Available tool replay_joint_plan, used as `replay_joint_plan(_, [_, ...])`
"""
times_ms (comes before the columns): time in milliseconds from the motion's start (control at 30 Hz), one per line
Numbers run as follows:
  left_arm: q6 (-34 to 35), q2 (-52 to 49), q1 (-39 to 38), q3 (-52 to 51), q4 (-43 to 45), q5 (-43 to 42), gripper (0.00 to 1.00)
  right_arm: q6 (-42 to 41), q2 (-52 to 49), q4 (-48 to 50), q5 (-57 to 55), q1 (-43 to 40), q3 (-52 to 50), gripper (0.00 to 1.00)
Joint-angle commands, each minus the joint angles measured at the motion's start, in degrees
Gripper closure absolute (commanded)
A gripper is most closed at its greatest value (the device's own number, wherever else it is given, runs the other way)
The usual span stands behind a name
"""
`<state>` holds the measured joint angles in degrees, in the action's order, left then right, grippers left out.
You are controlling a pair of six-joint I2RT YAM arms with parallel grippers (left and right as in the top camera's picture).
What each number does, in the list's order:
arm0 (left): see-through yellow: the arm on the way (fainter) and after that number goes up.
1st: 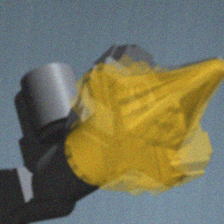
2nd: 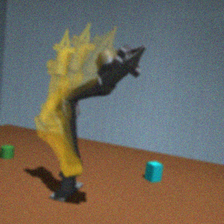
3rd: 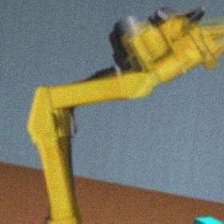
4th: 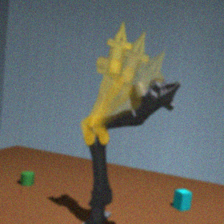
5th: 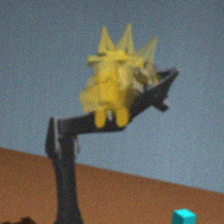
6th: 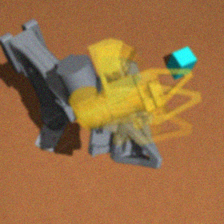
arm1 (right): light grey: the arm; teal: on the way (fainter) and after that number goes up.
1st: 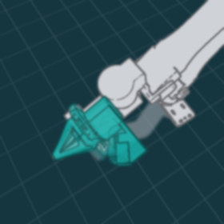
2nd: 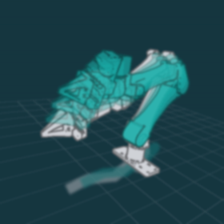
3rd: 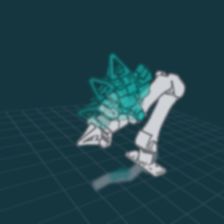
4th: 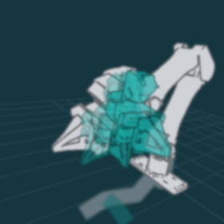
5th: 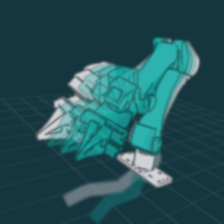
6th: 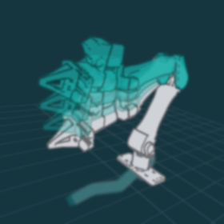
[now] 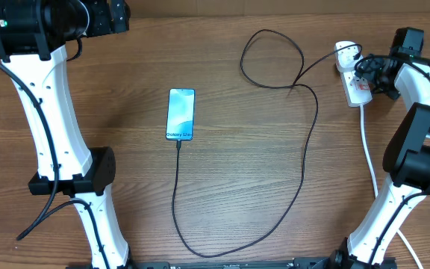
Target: Plug charger to phone and switch on socket
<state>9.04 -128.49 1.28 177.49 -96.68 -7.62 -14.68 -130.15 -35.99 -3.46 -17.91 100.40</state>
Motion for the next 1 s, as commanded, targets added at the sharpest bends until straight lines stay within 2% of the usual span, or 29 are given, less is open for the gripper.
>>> replay_joint_plan(0, [-0.2, 0.3, 0.2, 0.3, -0.1, 0.8, 0.00, -3.8, -1.6, 0.8, -0.5, -0.1, 0.9, 0.12])
replay_joint_plan(200, [-0.2, 0.3, 0.2, 0.3, -0.1, 0.8, 0.00, -6.6, -1.5, 1.1, -0.3, -0.2, 0.9, 0.12])
replay_joint_plan(967, [-0.2, 0.3, 0.2, 0.3, -0.1, 0.8, 0.00, -4.7, -1.7, -0.9, 2.2, 0.1, 0.8, 0.13])
